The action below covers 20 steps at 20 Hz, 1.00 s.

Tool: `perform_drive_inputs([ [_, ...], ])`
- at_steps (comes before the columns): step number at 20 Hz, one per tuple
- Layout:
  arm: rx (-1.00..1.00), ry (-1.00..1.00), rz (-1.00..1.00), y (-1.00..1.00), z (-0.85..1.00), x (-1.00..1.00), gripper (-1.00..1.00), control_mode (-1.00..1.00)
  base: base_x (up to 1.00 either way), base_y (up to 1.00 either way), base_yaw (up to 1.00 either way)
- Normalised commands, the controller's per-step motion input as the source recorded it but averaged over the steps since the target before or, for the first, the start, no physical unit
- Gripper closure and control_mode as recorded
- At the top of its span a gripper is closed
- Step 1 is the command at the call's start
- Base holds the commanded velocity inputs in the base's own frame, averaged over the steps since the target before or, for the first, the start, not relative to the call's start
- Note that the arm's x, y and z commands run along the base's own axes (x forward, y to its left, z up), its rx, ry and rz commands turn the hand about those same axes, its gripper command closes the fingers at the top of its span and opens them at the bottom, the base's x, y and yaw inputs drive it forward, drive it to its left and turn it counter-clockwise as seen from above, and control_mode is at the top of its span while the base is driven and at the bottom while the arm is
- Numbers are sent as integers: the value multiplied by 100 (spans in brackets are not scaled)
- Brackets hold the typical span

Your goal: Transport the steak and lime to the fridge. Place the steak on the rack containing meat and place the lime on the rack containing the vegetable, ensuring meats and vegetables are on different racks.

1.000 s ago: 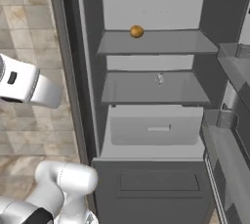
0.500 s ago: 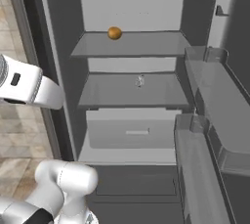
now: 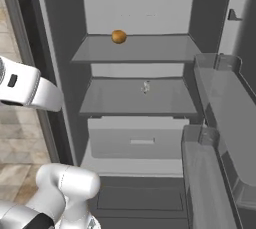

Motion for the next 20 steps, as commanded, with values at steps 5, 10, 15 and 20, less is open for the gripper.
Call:
perform_drive_inputs([
  [5, 0, 0, 0, 0, 0, 0, 100, 100, 84, -26, 19],
  [10, 0, 0, 0, 0, 0, 0, 100, 100, 62, -1, 13],
  [15, 0, 0, 0, 0, 0, 0, 100, 100, 68, 0, 7],
  [20, 0, 1, 0, -21, 0, 74, 100, -100, 0, 0, 0],
])
